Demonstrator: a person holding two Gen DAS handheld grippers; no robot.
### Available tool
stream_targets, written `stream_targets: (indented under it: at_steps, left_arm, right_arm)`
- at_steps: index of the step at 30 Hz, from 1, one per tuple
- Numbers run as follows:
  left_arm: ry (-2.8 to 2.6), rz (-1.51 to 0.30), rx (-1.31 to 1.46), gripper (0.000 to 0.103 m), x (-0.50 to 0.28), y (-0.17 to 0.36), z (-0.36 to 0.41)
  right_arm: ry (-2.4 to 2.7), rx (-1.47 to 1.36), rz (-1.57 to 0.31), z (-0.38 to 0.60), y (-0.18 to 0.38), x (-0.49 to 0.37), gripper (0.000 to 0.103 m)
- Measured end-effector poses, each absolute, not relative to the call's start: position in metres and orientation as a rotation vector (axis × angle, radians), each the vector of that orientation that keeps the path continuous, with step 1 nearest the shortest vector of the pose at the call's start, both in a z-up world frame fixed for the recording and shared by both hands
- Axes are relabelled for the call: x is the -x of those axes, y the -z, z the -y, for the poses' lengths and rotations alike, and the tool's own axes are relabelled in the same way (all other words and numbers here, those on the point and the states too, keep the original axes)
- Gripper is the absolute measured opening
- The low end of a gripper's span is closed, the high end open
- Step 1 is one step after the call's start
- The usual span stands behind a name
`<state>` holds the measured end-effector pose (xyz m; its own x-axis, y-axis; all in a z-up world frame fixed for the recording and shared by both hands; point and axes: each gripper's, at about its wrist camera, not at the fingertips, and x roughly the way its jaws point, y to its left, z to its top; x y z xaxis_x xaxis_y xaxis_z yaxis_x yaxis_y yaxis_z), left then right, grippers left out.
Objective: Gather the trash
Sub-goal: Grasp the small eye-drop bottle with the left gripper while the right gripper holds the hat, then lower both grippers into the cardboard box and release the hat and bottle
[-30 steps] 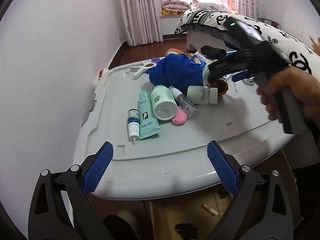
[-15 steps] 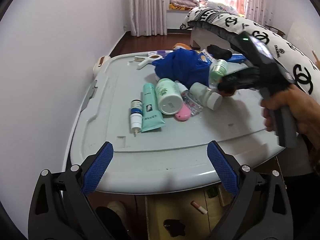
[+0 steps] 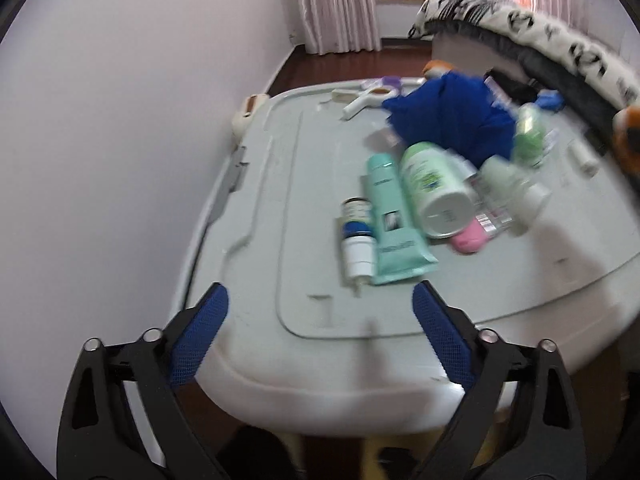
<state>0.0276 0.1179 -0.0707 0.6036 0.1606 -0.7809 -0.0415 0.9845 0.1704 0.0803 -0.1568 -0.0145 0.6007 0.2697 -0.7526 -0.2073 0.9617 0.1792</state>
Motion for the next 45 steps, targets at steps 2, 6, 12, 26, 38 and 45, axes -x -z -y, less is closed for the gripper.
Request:
stream_targets:
  at_steps: [2,6,12,26,38,45]
  left_arm:
    - [-0.140,-0.946,-0.094,0.079,-0.036,0.078,-0.129]
    - [-0.124,-0.963,-0.028,0.078,-0.045,0.082,-0.135]
    - [-0.104,-0.940,-0.120,0.078,-0.062,0.084,-0.115]
    - [0.050,-0.957,-0.066,0.035,-0.089,0.111,-0.128]
    - [0.057,-0.957,-0.033,0.023,-0.073,0.103,-0.124]
    - [0.087,-0.896,-0.078,0.023,-0.034,0.069,-0.114]
  right_arm:
    - [-0.288,-0.071,-0.886,0.156,0.014,-0.075,0.045]
    - [-0.293,-0.083,-0.887,0.161,0.014,-0.073,0.046]
    - [-0.306,-0.095,-0.888,0.161,0.013,-0.074,0.050]
    - [-0.320,-0.073,-0.873,0.157,0.010,-0.070,0.050]
    - [-0.326,-0.078,-0.857,0.163,0.005,-0.066,0.050]
    - [-0.325,-0.076,-0.833,0.167,-0.001,-0.055,0.050]
